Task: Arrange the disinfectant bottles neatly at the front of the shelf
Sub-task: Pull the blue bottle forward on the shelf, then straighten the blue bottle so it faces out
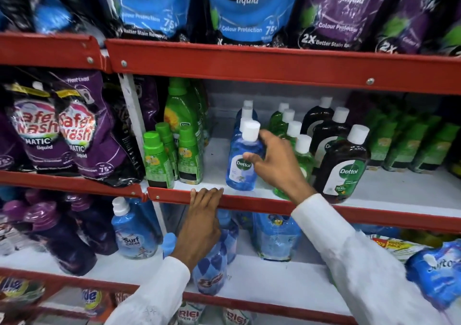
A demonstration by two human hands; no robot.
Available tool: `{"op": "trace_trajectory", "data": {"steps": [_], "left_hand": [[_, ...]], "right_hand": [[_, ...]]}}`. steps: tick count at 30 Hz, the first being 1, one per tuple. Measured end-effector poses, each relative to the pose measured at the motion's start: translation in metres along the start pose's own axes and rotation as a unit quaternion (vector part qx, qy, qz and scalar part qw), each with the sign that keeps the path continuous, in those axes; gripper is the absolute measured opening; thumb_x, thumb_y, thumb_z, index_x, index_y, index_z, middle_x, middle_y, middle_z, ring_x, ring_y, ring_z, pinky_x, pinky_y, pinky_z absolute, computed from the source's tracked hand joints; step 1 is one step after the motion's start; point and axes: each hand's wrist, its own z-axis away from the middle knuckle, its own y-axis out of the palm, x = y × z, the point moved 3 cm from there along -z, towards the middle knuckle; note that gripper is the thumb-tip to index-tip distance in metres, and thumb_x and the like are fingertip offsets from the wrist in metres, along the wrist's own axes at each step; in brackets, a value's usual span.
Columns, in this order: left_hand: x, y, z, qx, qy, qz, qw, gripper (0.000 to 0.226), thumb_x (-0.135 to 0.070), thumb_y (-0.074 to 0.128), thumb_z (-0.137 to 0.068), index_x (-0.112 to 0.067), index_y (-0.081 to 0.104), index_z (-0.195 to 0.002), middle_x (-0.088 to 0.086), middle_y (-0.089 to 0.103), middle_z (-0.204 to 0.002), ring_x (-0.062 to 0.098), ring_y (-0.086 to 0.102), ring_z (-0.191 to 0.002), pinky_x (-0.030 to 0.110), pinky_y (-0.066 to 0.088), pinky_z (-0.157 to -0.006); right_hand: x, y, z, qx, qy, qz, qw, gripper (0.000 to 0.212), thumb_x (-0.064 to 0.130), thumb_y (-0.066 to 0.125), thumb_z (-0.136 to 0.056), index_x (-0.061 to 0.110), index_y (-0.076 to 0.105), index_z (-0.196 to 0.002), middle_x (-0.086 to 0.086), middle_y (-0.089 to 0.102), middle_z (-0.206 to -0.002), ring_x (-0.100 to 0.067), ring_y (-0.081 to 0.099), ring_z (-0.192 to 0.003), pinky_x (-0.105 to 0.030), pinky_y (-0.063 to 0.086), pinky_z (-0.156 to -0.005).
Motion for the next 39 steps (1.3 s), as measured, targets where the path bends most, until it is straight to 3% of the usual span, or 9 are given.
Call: {"op": "trace_trajectory", "data": {"steps": [4,7,13,18,22,27,34,37,39], "left_hand": [[0.001,0.0,-0.002,-0.003,0.0,0.018,1.0,0.078,0.007,0.048,-0.072,-0.008,0.034,-0.147,0.014,0.043,-0.15,0.032,0.03,-0.145,0.043,0.002,-0.126],[0.0,-0.003,-0.003,-0.017,-0.003,0.01,1.0,0.072,-0.003,0.043,-0.072,-0.007,0.04,-0.144,0.013,0.05,-0.146,0.03,0.038,-0.141,0.041,0.007,-0.126],[-0.004,-0.029,-0.029,-0.066,-0.063,0.136,0.986,0.049,-0.014,0.06,-0.086,-0.007,0.053,-0.134,0.013,0.064,-0.131,0.026,0.06,-0.12,0.031,0.043,-0.105],[-0.004,-0.032,-0.068,-0.012,-0.073,0.186,0.98,0.041,-0.014,0.075,-0.081,-0.015,0.064,-0.121,0.002,0.075,-0.11,0.013,0.069,-0.099,0.035,0.056,-0.092],[-0.007,-0.023,-0.076,0.0,-0.086,0.241,0.967,0.024,-0.005,0.079,-0.077,-0.019,0.068,-0.093,-0.003,0.074,-0.09,-0.002,0.067,-0.078,0.005,0.048,-0.068],[-0.007,-0.013,-0.078,-0.005,-0.082,0.285,0.955,0.028,0.004,0.076,-0.077,-0.002,0.069,-0.104,-0.005,0.069,-0.095,-0.027,0.057,-0.07,-0.002,0.042,-0.066],[0.004,-0.005,-0.081,-0.015,-0.071,0.249,0.966,0.034,-0.008,0.079,-0.077,-0.008,0.07,-0.109,0.002,0.075,-0.105,-0.023,0.059,-0.08,-0.002,0.046,-0.072],[0.004,-0.006,-0.08,-0.005,-0.075,0.247,0.966,0.04,-0.012,0.08,-0.078,-0.009,0.067,-0.116,0.007,0.075,-0.114,-0.002,0.067,-0.097,0.002,0.049,-0.078],[0.005,-0.008,-0.073,-0.009,-0.089,0.275,0.957,0.048,-0.014,0.081,-0.078,-0.011,0.063,-0.123,0.007,0.072,-0.12,0.009,0.069,-0.102,0.011,0.053,-0.086]], "right_hand": [[-0.017,0.028,-0.013,0.031,0.003,0.028,0.999,0.035,0.023,0.073,-0.083,0.014,0.062,-0.116,-0.014,0.074,-0.104,-0.034,0.068,-0.094,-0.037,0.051,-0.075],[-0.026,0.034,-0.019,0.041,0.013,0.009,0.999,0.044,0.025,0.073,-0.084,0.017,0.06,-0.125,-0.009,0.074,-0.114,-0.03,0.069,-0.103,-0.035,0.053,-0.085],[-0.043,0.038,-0.005,0.042,0.047,-0.033,0.997,0.063,0.029,0.082,-0.078,0.019,0.055,-0.134,0.0,0.073,-0.111,-0.017,0.07,-0.099,-0.031,0.055,-0.092],[-0.068,0.061,0.019,0.028,0.09,-0.054,0.994,0.047,0.024,0.085,-0.074,0.01,0.066,-0.115,-0.007,0.078,-0.106,-0.017,0.074,-0.093,-0.034,0.059,-0.086],[-0.077,0.068,0.027,-0.013,0.107,-0.075,0.991,0.034,0.021,0.082,-0.077,0.012,0.07,-0.108,-0.003,0.079,-0.107,-0.01,0.073,-0.093,-0.026,0.057,-0.083],[-0.08,0.067,0.03,-0.042,0.097,-0.07,0.992,0.032,0.017,0.079,-0.081,0.011,0.069,-0.11,-0.003,0.078,-0.108,-0.012,0.071,-0.095,-0.028,0.056,-0.087],[-0.082,0.067,0.03,-0.042,0.1,-0.078,0.991,0.035,0.016,0.078,-0.082,0.011,0.068,-0.115,0.001,0.076,-0.109,-0.001,0.068,-0.088,-0.015,0.054,-0.085],[-0.079,0.065,0.034,-0.04,0.109,-0.123,0.986,0.04,0.013,0.079,-0.08,0.01,0.068,-0.118,0.011,0.07,-0.104,0.018,0.063,-0.08,-0.012,0.055,-0.087],[-0.08,0.058,0.046,-0.057,0.113,-0.16,0.979,0.043,0.014,0.08,-0.08,0.011,0.068,-0.121,0.009,0.07,-0.109,0.009,0.068,-0.092,-0.021,0.056,-0.092]]}}
